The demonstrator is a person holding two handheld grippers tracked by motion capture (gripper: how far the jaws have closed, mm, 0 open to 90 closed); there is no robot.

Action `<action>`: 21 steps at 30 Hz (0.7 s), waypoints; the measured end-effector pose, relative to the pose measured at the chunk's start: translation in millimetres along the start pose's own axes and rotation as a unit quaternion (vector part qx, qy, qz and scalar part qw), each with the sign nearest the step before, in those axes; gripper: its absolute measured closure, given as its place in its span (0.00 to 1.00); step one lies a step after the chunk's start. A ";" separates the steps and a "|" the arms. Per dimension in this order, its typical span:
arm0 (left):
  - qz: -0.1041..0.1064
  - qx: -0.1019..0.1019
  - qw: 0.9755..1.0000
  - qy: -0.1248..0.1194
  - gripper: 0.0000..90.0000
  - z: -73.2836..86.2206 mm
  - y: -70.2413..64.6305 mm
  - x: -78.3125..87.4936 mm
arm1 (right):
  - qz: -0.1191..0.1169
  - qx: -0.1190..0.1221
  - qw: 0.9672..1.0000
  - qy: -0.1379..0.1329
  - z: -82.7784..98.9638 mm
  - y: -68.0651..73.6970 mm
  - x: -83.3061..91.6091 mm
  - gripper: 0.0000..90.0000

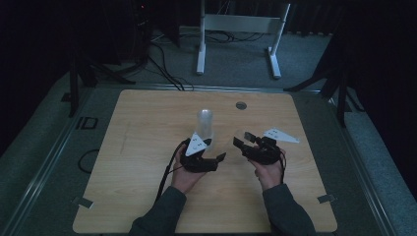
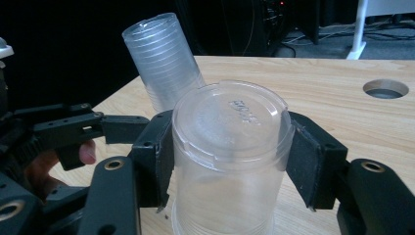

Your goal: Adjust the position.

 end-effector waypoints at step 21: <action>0.010 -0.016 1.000 0.006 0.29 -4.9 -10.3 -9.1 | -0.030 -0.044 0.999 -0.009 5.0 2.7 0.1 0.45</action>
Point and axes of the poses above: each handheld gripper's, and its own axes: x roughly backward along the jaws, z roughly out of its underside, y roughly to its left, the point moved 4 cm from there along -x, roughly forward along the jaws, and after that the axes turned 4 degrees about z, right-handed, at the moved point
